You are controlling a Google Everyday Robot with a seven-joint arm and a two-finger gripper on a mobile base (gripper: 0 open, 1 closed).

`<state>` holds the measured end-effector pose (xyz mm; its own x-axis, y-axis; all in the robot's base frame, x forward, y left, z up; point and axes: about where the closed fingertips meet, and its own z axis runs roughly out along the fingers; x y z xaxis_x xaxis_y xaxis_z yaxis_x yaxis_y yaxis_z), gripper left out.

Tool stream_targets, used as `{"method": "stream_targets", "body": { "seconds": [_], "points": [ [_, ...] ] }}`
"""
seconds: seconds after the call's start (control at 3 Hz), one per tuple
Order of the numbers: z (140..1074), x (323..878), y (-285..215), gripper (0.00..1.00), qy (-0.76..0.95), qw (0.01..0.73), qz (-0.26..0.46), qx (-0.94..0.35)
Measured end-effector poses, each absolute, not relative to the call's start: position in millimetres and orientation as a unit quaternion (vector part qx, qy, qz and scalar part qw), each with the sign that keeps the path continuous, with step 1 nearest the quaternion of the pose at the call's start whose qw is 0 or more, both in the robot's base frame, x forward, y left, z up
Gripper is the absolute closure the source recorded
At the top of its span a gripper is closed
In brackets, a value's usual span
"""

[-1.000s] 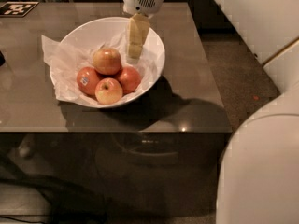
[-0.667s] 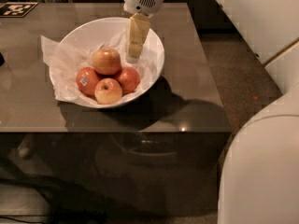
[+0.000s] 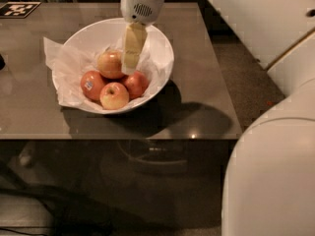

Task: Pick apple from white bowl

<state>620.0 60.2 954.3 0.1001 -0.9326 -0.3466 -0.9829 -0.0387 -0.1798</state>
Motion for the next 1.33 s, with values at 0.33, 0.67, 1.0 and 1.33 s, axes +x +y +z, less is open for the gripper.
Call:
{"method": "stream_targets", "body": {
  "seconds": [0.33,0.67,1.0,1.33],
  "points": [
    [929,616,76,0.0,0.675,0.171,0.098,-0.711],
    [929,616,76,0.0,0.675,0.171,0.098,-0.711],
    [921,619,83,0.0,0.67,0.178,0.123,-0.711],
    [898,614,98,0.0,0.672,0.174,0.161,-0.702]
  ]
}}
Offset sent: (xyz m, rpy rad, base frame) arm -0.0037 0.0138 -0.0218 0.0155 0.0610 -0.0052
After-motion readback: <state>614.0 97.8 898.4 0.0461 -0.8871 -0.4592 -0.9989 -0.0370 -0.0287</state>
